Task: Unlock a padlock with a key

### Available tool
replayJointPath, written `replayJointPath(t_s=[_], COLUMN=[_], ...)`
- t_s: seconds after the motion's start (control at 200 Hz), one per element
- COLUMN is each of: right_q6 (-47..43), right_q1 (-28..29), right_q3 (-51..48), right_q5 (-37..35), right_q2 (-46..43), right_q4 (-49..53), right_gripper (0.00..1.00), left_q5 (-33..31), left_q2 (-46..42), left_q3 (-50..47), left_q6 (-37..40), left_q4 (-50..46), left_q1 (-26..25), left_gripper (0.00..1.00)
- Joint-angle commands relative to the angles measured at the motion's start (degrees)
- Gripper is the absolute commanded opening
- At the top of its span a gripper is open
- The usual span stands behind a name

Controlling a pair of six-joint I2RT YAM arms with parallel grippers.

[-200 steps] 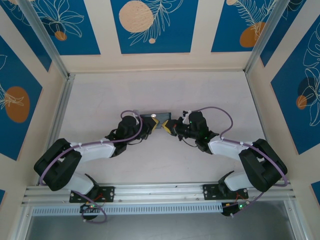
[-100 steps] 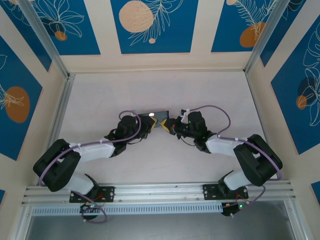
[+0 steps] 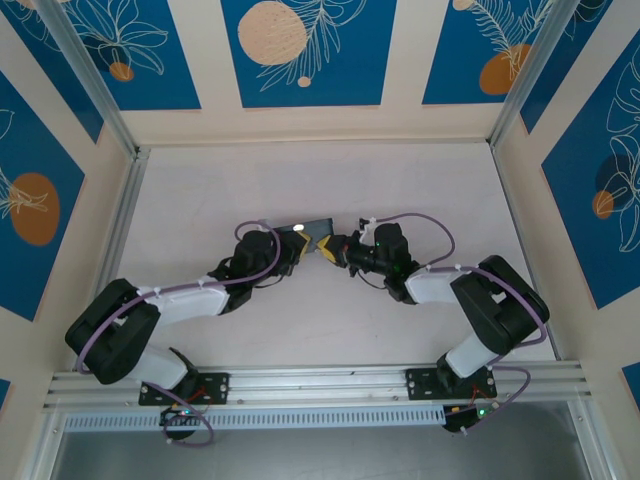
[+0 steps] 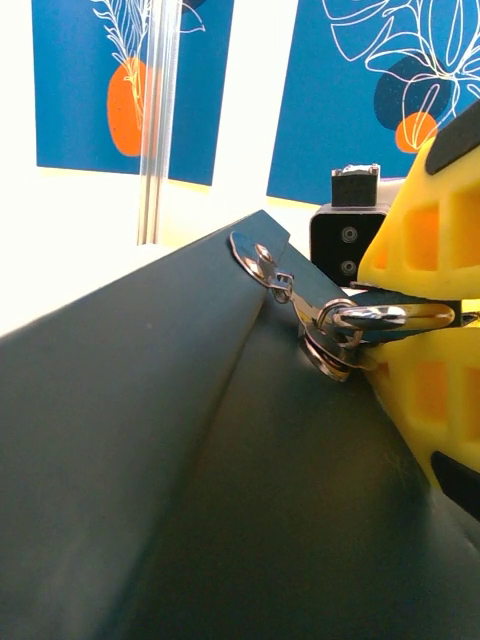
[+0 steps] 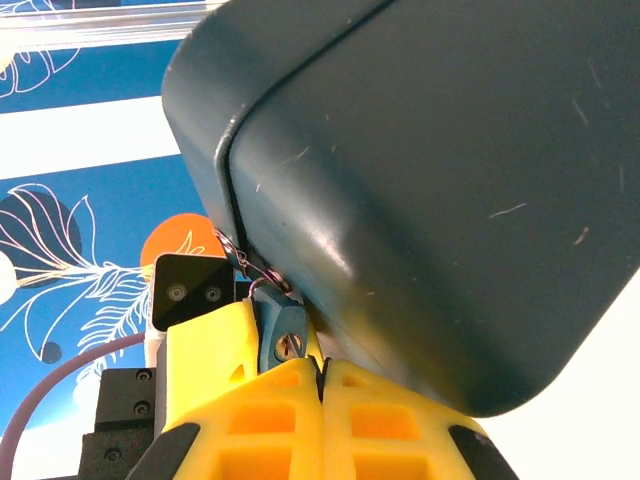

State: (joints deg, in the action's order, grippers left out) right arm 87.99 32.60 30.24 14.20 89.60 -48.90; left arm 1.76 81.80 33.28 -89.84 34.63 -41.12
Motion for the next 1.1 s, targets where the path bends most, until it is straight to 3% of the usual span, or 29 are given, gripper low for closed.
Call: replayJointPath(t_s=[0.0,0.25,0.73,0.855,1.095], right_q6=[3.26,5.08,-6.86,-8.21,-4.44], right_q1=[0.29,-1.88,-6.97,-6.78,-4.16], right_q3=[2.36,3.78,10.87,12.03,8.15], right_q5=[1.51,4.1,16.37,16.71,13.52], right_q2=[0.49,0.92,3.4,3.21,3.03], right_q4=[-5.1,-4.86,9.31,12.08,7.41], right_gripper=[0.0,0.0,0.0,0.0,0.0], left_q5=[7.29,7.52,8.87,8.49,5.91], left_q2=[-2.41,-1.94,-2.26,-2.14,-2.44], left_q3=[1.58,0.46,0.47,0.14,-0.15], left_q6=[1.86,2.7,3.69,3.67,3.05], left_q4=[4.75,5.13,5.03,4.99,6.05], left_q1=[-1.63,-1.72,-1.77,-1.79,-1.98], left_gripper=[0.0,0.0,0.0,0.0,0.0])
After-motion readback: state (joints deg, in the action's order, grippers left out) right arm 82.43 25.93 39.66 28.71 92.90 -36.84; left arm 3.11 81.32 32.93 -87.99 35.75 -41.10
